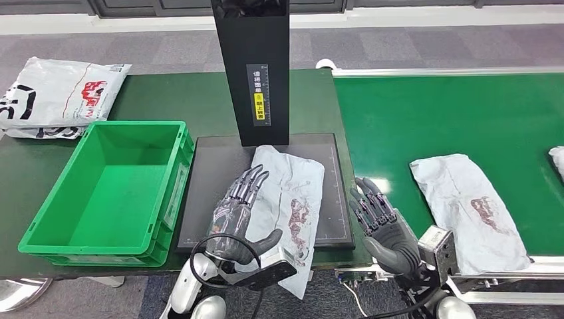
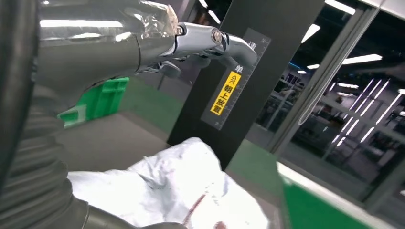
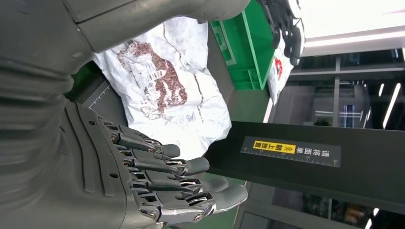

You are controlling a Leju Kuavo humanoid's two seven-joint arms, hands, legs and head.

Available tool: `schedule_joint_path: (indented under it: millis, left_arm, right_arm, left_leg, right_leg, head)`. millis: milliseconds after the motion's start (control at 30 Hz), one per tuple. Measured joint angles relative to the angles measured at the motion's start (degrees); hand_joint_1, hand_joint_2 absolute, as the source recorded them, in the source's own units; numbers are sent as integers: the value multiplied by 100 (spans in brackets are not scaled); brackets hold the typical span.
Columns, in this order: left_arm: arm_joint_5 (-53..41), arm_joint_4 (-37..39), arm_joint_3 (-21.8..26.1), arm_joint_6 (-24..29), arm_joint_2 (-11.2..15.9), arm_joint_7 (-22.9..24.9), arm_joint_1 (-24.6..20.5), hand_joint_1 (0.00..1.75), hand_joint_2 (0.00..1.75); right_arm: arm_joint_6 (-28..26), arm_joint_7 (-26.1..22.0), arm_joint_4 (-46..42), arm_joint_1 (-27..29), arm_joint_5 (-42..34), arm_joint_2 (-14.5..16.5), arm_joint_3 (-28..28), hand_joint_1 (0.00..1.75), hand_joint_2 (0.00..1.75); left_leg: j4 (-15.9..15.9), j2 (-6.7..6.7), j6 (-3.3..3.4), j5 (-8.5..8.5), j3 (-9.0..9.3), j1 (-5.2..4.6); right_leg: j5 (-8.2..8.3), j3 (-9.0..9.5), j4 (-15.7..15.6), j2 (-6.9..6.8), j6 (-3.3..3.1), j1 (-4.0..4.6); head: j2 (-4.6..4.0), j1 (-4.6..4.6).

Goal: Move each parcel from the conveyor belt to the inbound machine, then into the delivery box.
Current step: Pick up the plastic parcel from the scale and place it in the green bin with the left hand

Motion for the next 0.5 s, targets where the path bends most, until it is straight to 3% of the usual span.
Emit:
schedule_joint_path:
  millis: [300, 433, 500]
  left_arm:
    - [-306, -13, -162, -8, 49, 69, -61, 0, 175]
    - [-1670, 392, -587, -580, 122, 341, -548, 0, 175]
    - [-1876, 939, -911, -1001, 137, 274, -922, 0, 175]
  right_arm:
    - [0, 1, 10, 2, -11, 18, 0, 0, 175]
    - [0, 10, 174, -213, -10, 63, 0, 0, 175]
    - [0, 15, 332, -425, -5, 102, -2, 0, 175]
  left_leg:
    - [0, 1, 0, 1, 2, 0]
    - [0, -2, 2, 3, 2, -1]
    - [0, 2, 4, 8, 4, -2]
  right_leg:
    - [0, 0, 0, 1, 0, 0]
    - [5, 3, 0, -1, 2, -2]
    - [13, 3, 0, 3, 3, -3]
  head:
    - [0, 1]
    - [0, 1]
    - [0, 1]
